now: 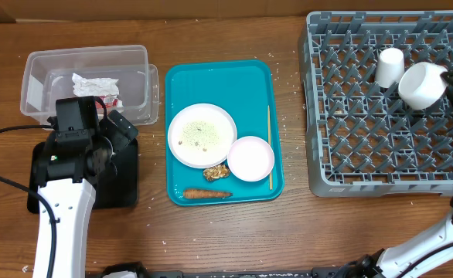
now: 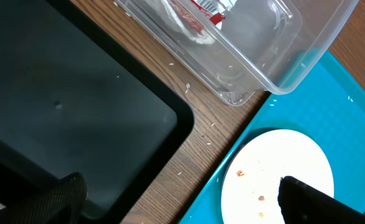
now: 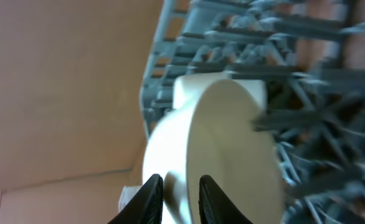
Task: Sort waste into correct bins and load items into the dishwasher
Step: 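Grasp the white bowl, carry it to the rack and release, then move the right gripper back to the pink bowl on the tray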
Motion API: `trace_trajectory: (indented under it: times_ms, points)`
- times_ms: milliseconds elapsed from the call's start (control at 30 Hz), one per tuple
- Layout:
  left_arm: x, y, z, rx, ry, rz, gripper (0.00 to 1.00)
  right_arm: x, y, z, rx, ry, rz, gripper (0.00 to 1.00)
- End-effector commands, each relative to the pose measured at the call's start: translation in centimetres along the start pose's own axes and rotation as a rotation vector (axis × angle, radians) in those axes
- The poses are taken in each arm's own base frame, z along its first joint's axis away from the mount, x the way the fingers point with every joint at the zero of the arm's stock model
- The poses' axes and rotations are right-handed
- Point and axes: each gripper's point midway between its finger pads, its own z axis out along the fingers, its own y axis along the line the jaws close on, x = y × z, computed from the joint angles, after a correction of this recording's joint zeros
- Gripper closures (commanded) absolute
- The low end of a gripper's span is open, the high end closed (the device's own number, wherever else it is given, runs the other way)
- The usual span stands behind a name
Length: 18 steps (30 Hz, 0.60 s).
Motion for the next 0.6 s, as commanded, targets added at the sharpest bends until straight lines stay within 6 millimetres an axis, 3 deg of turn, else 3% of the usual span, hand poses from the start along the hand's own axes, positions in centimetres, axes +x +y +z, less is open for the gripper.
trace_trajectory:
  times_ms: [0,133,367,467,567]
  points:
    - [-0.4,-0.2,-0.3,0.009,-0.011,-0.01,0.0,-2.2,-1.3,-1.9,0.16,-0.085,0.017,0.76]
    - [-0.4,-0.2,-0.3,0.009,-0.011,-0.01,0.0,-3.5,-1.1,-4.8,0.345,-0.171,0.007,0.72]
    - [-0.4,-0.2,-0.3,0.009,-0.011,-0.01,0.0,-4.4,3.1,-10.1,0.582,-0.352,-0.045,0.7]
    - [-0.4,-0.2,-0.3,0.009,-0.011,-0.01,0.0,-3.6,6.1,-10.3,0.583,-0.379,-0.106,0.69]
    - [-0.4,-0.2,-0.3,0.009,-0.011,-0.01,0.0,-2.1,8.8,-8.8,0.553,-0.352,-0.163,0.69]
